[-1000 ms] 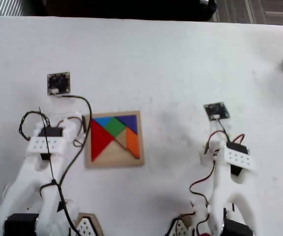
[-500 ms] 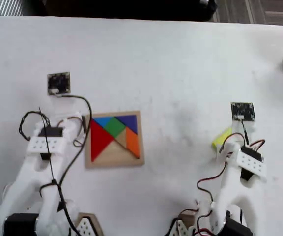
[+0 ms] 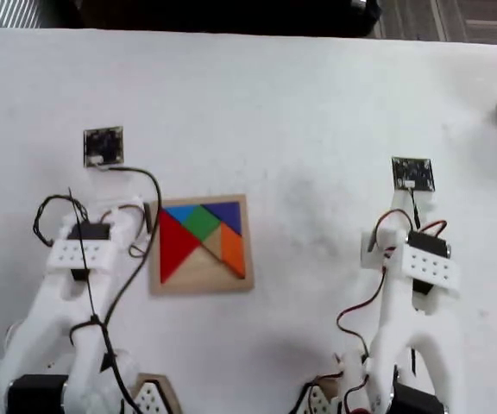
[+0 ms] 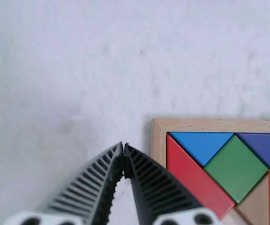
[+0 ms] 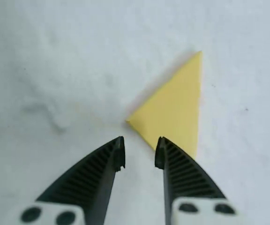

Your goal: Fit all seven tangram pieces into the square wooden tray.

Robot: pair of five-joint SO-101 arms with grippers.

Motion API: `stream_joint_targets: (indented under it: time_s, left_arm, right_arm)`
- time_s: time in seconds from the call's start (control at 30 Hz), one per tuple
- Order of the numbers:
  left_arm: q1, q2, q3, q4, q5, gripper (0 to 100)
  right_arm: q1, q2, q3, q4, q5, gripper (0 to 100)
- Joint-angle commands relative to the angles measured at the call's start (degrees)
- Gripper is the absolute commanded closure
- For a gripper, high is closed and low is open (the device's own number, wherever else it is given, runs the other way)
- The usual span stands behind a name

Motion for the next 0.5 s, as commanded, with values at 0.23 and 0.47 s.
stream_joint_targets:
  time_s: [0.23,0.47]
  left_arm:
    - [0.04,0.04,-1.93,-1.76,0.35,97]
    - [0.04,0.04,-1.93,-1.58,0.35,97]
  right_arm:
    - [-0.31,19.47,-10.81,-2.86,-0.09,81.5]
    - [-0.22,26.07,-17.85,1.45,2.55,81.4]
